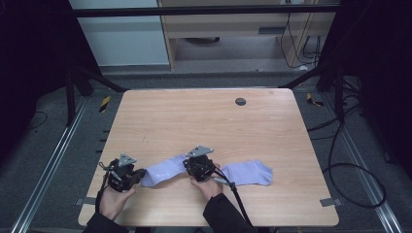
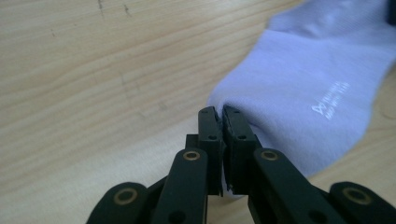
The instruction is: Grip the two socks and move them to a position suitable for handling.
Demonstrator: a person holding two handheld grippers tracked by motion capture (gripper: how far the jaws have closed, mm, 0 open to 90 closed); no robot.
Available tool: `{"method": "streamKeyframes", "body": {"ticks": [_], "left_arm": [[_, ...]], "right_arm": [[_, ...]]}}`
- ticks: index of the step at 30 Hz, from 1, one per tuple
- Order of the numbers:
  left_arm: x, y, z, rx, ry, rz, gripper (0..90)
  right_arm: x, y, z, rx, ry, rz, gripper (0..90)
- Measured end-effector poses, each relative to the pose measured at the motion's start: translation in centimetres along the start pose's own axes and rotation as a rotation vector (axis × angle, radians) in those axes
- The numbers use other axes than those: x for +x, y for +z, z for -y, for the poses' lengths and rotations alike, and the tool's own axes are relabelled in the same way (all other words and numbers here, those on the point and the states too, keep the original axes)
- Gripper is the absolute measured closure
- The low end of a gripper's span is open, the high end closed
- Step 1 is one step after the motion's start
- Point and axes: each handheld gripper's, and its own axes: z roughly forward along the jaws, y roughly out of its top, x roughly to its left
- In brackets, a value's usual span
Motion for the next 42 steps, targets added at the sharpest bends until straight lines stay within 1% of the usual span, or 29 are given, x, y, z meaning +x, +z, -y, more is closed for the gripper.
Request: {"method": "streamKeyframes", "body": {"ticks": [3,5,7,8,9,10,11,13,15,17,21,22,24,26,27,30,31,32,34,38,42], "left_arm": [[0.5,1.1,-0.8,0.025,0.023,-0.027,86.0],[0.7,1.7,-1.2,0.038,0.038,-0.037,86.0],[0.7,1.9,-1.4,0.042,0.052,-0.042,85.5],[0.7,1.9,-1.4,0.040,0.057,-0.045,84.8],[0.7,1.9,-1.3,0.036,0.064,-0.053,82.4],[0.7,1.8,-1.2,0.037,0.067,-0.054,78.8],[0.8,1.7,-1.2,0.033,0.066,-0.056,76.7],[1.0,1.3,-1.0,0.016,0.055,-0.055,72.5],[1.3,0.8,-1.1,-0.002,0.033,-0.054,69.3],[1.5,0.3,-1.1,-0.033,0.003,-0.049,66.5],[1.3,-0.6,-1.4,-0.079,-0.025,-0.036,61.9],[1.1,-0.7,-1.5,-0.094,-0.034,-0.028,60.8],[0.7,-1.0,-1.8,-0.113,-0.035,-0.016,58.8],[0.1,-1.3,-2.1,-0.131,-0.033,-0.004,56.7],[-0.3,-1.4,-2.3,-0.139,-0.035,0.014,56.0],[-1.4,-1.6,-2.7,-0.160,-0.024,0.031,54.1],[-1.9,-1.7,-2.9,-0.169,-0.019,0.043,53.6],[-2.1,-1.8,-3.0,-0.175,-0.018,0.049,52.8],[-2.9,-1.8,-3.2,-0.187,-0.013,0.062,52.3],[-4.3,-1.6,-3.9,-0.196,0.000,0.089,51.5],[-6.0,-0.8,-4.6,-0.190,0.020,0.119,50.5]], "right_arm": [[0.3,-0.2,0.6,0.004,0.008,-0.004,87.6],[0.5,-0.1,0.9,0.010,0.017,-0.009,87.5],[0.7,0.0,1.2,0.026,0.015,-0.007,87.3],[0.8,0.2,1.4,0.029,0.014,-0.005,87.1],[0.9,0.3,1.5,0.035,0.010,0.002,86.3],[0.9,0.4,1.7,0.046,0.010,0.010,83.6],[1.0,0.4,1.8,0.051,0.013,0.015,81.1],[0.9,0.3,1.9,0.056,0.020,0.017,79.2],[0.6,-0.1,1.9,0.038,0.022,0.018,76.8],[0.2,-0.9,1.7,0.016,0.033,0.015,74.4],[-0.8,-2.4,1.3,-0.017,0.041,0.029,70.6],[-1.1,-2.8,1.2,-0.021,0.046,0.037,69.5],[-1.9,-3.7,1.1,-0.028,0.048,0.050,67.1],[-2.7,-4.6,1.0,-0.033,0.067,0.058,65.0],[-3.1,-5.1,1.0,-0.035,0.069,0.058,63.6],[-4.2,-6.6,1.1,-0.033,0.073,0.068,59.8],[-4.5,-7.1,1.2,-0.034,0.070,0.072,58.6],[-5.0,-8.0,1.4,-0.037,0.066,0.079,57.1],[-5.5,-9.1,1.7,-0.044,0.066,0.085,55.0],[-6.8,-11.1,2.7,-0.053,0.079,0.107,50.9],[-8.4,-13.0,4.2,-0.052,0.102,0.144,47.5]]}}
